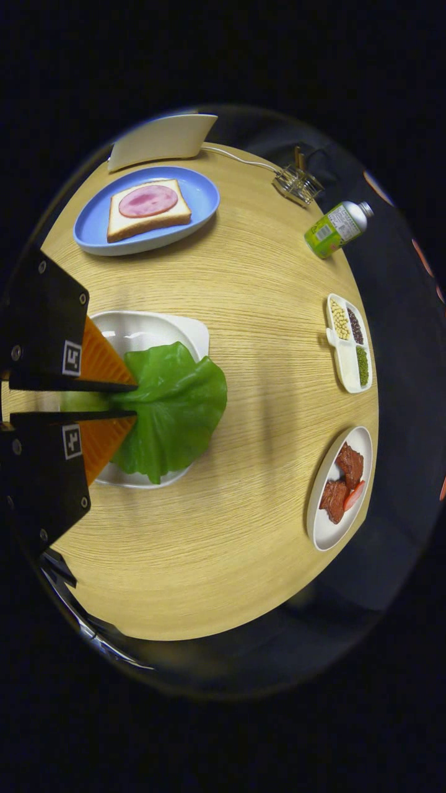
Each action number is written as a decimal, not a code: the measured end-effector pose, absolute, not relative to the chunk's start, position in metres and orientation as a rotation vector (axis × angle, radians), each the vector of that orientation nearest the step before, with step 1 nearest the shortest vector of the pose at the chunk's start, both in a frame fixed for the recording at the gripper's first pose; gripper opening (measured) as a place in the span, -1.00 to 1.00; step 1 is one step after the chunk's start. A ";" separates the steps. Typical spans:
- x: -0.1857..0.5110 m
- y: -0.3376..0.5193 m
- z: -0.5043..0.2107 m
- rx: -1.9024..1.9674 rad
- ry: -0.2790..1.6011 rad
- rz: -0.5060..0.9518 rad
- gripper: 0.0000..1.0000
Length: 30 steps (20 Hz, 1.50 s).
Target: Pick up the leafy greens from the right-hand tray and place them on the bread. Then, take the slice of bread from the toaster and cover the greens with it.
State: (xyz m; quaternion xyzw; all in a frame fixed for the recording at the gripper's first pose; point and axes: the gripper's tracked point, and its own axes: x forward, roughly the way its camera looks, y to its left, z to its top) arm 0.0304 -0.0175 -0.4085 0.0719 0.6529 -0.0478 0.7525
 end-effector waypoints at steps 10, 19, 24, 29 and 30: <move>0.058 0.004 -0.344 0.269 1.249 -0.026 -0.97; 0.065 0.100 -0.306 0.240 1.201 0.218 -0.95; 0.067 0.139 -0.321 0.211 1.226 0.258 -0.95; 0.069 0.172 -0.340 0.218 1.266 0.277 -0.95; 0.067 0.177 -0.344 0.218 1.280 0.280 -0.95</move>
